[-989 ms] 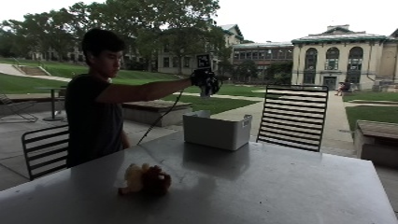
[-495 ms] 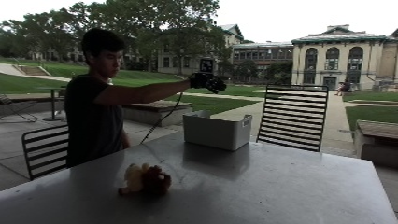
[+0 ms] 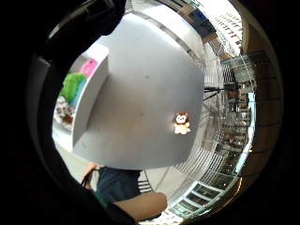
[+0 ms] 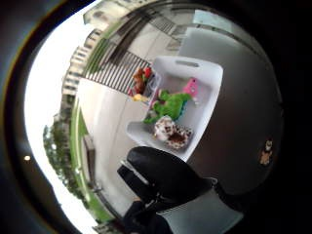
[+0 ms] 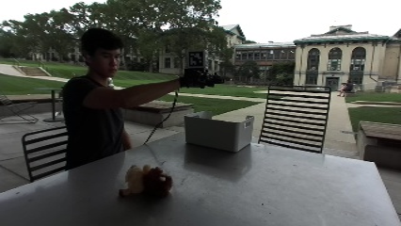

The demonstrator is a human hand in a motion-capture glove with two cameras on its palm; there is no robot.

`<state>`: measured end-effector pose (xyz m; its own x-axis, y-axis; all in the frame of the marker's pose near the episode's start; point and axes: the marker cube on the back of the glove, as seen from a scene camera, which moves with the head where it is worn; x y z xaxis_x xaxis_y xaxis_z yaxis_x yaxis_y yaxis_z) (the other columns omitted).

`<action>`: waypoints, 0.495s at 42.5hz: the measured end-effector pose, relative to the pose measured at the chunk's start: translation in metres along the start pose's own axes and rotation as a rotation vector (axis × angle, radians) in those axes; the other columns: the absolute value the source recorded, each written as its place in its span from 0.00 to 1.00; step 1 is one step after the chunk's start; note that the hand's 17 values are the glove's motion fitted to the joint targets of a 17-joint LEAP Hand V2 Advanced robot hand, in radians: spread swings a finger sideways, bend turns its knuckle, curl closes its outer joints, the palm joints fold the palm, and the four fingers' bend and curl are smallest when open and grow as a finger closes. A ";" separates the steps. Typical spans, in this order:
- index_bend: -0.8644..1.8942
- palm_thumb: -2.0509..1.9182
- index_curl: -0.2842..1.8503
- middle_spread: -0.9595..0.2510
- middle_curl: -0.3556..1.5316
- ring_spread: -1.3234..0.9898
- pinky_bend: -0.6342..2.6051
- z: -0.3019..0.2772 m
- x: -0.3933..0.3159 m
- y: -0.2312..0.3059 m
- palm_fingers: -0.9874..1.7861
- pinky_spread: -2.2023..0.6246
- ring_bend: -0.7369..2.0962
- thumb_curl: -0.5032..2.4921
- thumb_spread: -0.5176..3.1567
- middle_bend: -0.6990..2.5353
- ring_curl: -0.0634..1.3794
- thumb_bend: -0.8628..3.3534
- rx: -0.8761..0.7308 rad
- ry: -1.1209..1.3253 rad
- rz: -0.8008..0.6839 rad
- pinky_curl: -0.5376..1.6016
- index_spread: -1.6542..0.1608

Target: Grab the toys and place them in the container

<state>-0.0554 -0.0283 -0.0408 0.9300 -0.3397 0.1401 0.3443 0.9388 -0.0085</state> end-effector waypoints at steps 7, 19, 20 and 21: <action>0.34 0.48 0.29 0.80 0.39 0.57 0.54 -0.014 0.070 0.031 0.28 0.78 0.40 0.25 0.39 0.30 0.19 0.18 0.029 0.052 -0.005 0.40 0.76; 0.34 0.49 0.25 0.79 0.39 0.57 0.52 -0.012 0.200 0.059 0.29 0.79 0.37 0.25 0.39 0.28 0.20 0.18 0.035 0.212 0.347 0.39 0.75; 0.33 0.49 0.24 0.79 0.39 0.57 0.52 -0.010 0.213 0.064 0.29 0.79 0.37 0.24 0.39 0.28 0.20 0.18 0.031 0.217 0.357 0.39 0.75; 0.33 0.49 0.24 0.78 0.39 0.57 0.52 -0.007 0.227 0.069 0.29 0.79 0.37 0.24 0.39 0.28 0.20 0.18 0.027 0.221 0.367 0.39 0.75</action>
<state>0.1806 -0.0414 -0.0166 0.9964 0.0163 -0.0830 -0.0156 0.9998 0.0086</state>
